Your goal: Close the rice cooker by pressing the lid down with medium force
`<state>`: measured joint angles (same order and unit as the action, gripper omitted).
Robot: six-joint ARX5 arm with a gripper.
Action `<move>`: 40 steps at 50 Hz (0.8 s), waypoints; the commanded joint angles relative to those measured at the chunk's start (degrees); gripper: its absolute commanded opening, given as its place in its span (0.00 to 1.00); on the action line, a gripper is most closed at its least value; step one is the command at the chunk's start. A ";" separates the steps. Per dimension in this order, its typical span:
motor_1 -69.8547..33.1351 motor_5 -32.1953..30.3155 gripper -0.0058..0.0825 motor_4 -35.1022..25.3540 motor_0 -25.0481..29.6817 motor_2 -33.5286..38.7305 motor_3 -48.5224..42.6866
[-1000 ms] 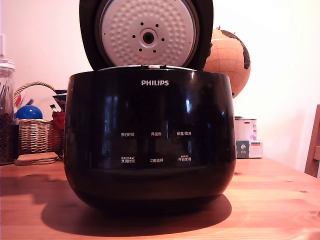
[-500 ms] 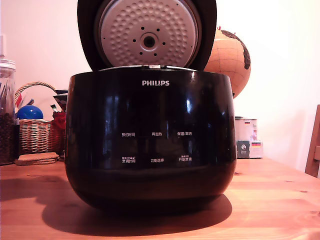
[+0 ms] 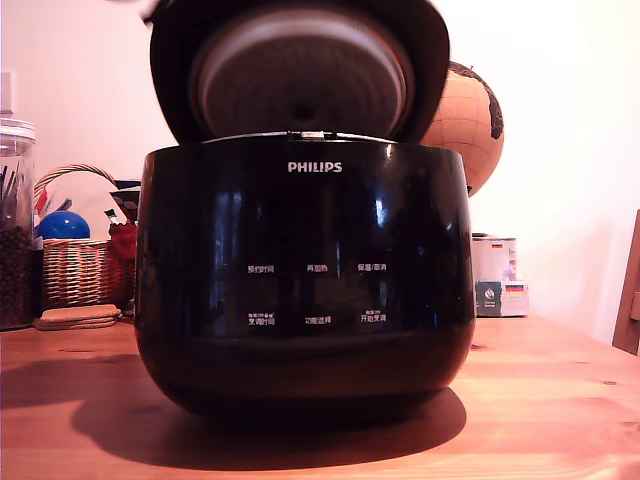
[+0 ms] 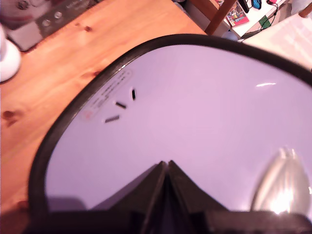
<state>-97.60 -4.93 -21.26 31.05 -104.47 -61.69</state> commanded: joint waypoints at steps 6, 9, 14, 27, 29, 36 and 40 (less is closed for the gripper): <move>2.45 2.38 0.04 1.70 0.92 6.08 4.52; 3.67 4.98 0.04 2.58 1.01 8.70 6.95; 6.16 6.51 0.04 4.00 1.01 13.86 11.72; 14.08 10.84 0.04 8.33 1.99 26.38 24.57; 15.04 12.09 0.04 9.16 2.25 27.93 26.49; 18.80 13.73 0.04 11.93 3.65 34.07 32.89; 21.20 14.40 0.04 14.19 5.03 38.29 37.05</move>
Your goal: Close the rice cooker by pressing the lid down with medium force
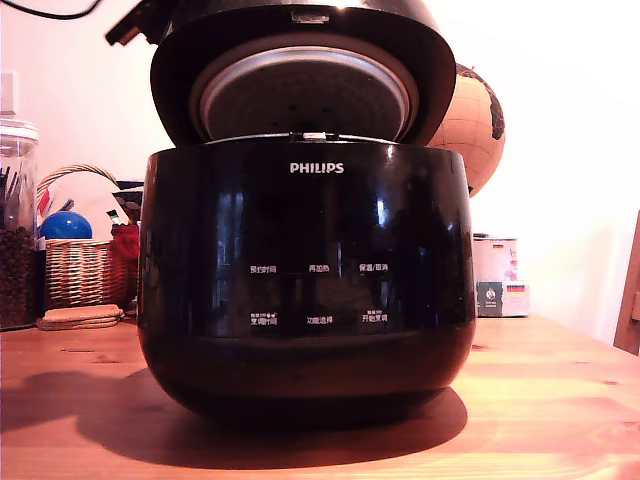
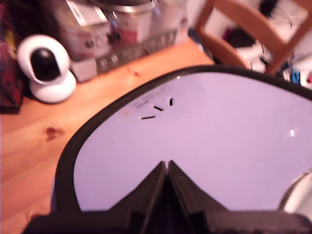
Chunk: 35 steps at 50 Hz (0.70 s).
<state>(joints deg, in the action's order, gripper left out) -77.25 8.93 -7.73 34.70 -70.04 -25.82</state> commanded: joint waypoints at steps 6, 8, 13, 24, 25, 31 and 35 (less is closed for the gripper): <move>4.31 1.38 0.04 4.72 3.41 9.90 7.96; 5.44 1.38 0.04 5.68 4.15 11.76 10.25; 7.50 1.38 0.04 9.01 5.77 15.78 15.65; 9.16 1.36 0.04 11.76 8.48 23.76 29.31; 9.16 1.36 0.04 11.96 8.76 24.30 30.49; 9.11 1.36 0.04 13.55 10.21 26.49 36.04; 9.11 -3.56 0.04 14.75 10.67 27.17 38.03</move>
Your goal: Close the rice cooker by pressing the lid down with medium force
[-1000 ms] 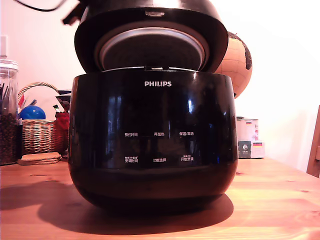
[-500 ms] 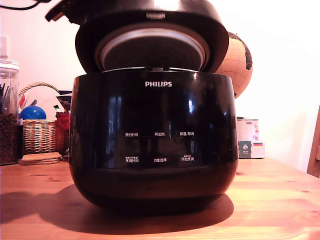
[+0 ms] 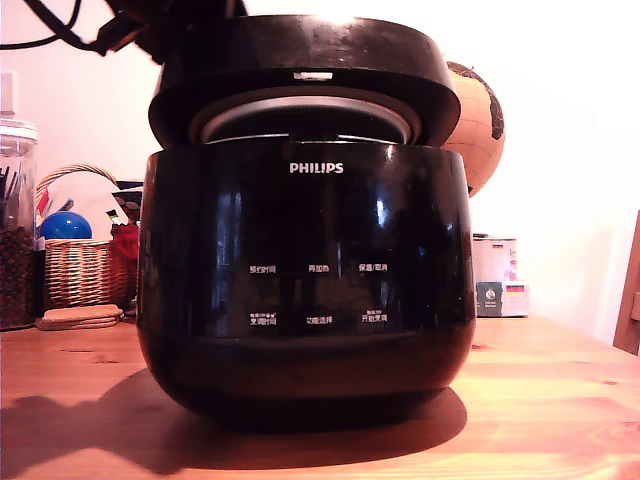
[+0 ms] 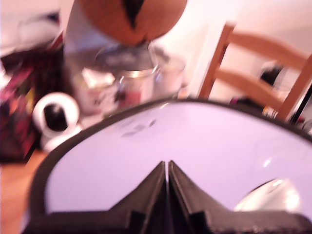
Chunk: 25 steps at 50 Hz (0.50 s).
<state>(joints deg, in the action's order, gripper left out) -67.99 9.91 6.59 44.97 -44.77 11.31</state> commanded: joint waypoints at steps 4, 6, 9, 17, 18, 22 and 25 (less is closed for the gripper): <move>-0.15 -4.55 0.04 0.44 0.61 2.78 2.16; -0.15 -4.55 0.04 0.48 0.79 3.48 2.93; -0.15 -5.03 0.04 1.01 1.07 4.68 3.65; -0.15 -5.03 0.04 2.34 1.88 8.37 6.47; -0.15 -5.03 0.04 2.40 1.95 8.81 6.86; -0.15 -5.42 0.04 2.54 2.19 9.86 7.17; -0.15 -5.42 0.04 2.93 2.43 10.38 7.04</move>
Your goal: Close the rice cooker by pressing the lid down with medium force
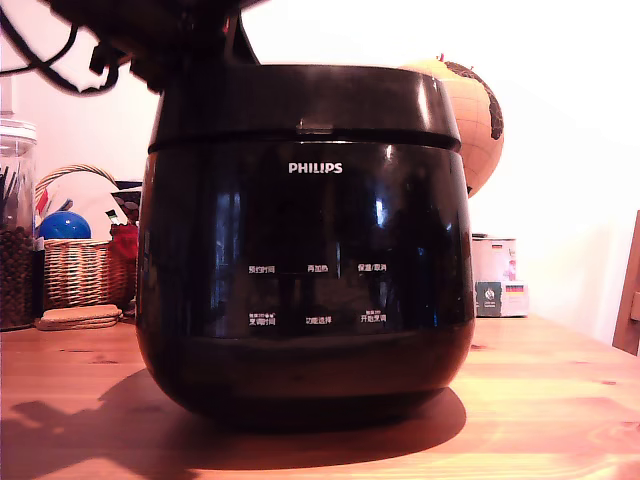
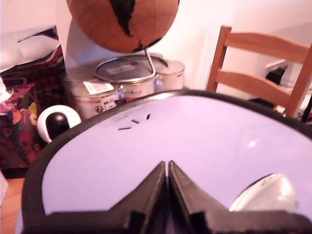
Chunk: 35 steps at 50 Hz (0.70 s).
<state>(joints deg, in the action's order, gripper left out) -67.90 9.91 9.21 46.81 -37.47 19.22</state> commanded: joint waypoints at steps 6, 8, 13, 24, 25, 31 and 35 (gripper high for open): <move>-0.37 -5.42 0.04 0.31 0.98 4.79 -0.94; -0.46 -5.42 0.04 0.31 1.07 5.53 -1.11; -1.29 -5.42 0.04 0.31 1.77 7.10 -1.33; -5.66 -5.42 0.04 0.33 4.70 8.15 -0.57; -6.03 -5.42 0.04 0.35 5.05 8.15 -0.35; -8.28 -5.42 0.04 1.90 7.02 8.15 0.59; -9.44 -5.44 0.04 2.95 7.89 8.15 0.79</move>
<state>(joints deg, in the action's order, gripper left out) -71.55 5.34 11.75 54.19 -35.35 25.47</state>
